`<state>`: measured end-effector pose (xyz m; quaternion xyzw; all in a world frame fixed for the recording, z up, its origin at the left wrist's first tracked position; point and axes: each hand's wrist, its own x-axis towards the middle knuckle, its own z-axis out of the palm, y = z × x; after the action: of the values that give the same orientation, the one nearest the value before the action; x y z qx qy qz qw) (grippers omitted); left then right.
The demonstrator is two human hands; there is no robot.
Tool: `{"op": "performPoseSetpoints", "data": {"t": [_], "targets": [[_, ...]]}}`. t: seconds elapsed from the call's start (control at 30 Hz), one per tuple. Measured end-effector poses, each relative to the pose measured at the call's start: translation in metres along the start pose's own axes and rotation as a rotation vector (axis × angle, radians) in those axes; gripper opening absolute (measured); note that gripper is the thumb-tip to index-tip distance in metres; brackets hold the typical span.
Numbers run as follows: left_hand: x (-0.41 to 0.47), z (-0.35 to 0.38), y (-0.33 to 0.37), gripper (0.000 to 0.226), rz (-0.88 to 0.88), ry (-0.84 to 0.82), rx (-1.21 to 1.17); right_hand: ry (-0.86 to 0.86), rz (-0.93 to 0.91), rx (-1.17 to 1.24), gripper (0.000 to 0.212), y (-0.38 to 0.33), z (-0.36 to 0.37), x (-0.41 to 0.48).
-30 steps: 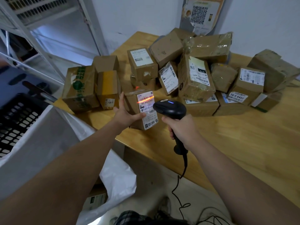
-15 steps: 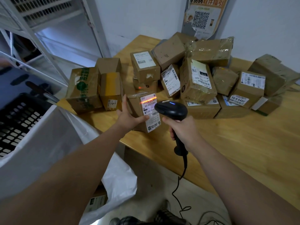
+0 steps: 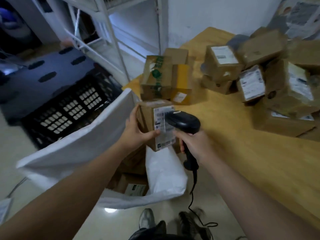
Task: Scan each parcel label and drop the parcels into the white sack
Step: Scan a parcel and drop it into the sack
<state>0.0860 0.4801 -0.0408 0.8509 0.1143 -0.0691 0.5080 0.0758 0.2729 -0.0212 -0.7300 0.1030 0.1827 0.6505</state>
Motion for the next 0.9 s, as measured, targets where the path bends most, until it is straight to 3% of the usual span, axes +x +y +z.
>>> {"op": "performPoseSetpoints", "data": {"t": [0.2,0.33,0.43,0.6,0.8,0.9], "targets": [[-0.021,-0.052,-0.11,0.113,-0.227,-0.037,0.336,-0.077,0.07,-0.114,0.022,0.068,0.075,0.02],[0.006,-0.043,-0.194,0.115,-0.399,-0.217,0.644,-0.132,0.178,-0.18,0.012,0.133,0.11,0.048],[0.032,-0.024,-0.246,0.121,-0.473,-0.29,0.813,-0.136,0.238,-0.172,0.039,0.169,0.136,0.072],[0.051,-0.012,-0.326,0.112,-0.45,-0.369,1.053,-0.18,0.255,-0.195,0.043,0.207,0.18,0.107],[0.047,-0.01,-0.408,0.114,-0.532,-0.465,1.143,-0.258,0.291,-0.245,0.031,0.25,0.222,0.13],[0.045,-0.006,-0.434,0.116,-0.645,-0.486,1.119,-0.276,0.305,-0.285,0.038,0.262,0.238,0.133]]}}
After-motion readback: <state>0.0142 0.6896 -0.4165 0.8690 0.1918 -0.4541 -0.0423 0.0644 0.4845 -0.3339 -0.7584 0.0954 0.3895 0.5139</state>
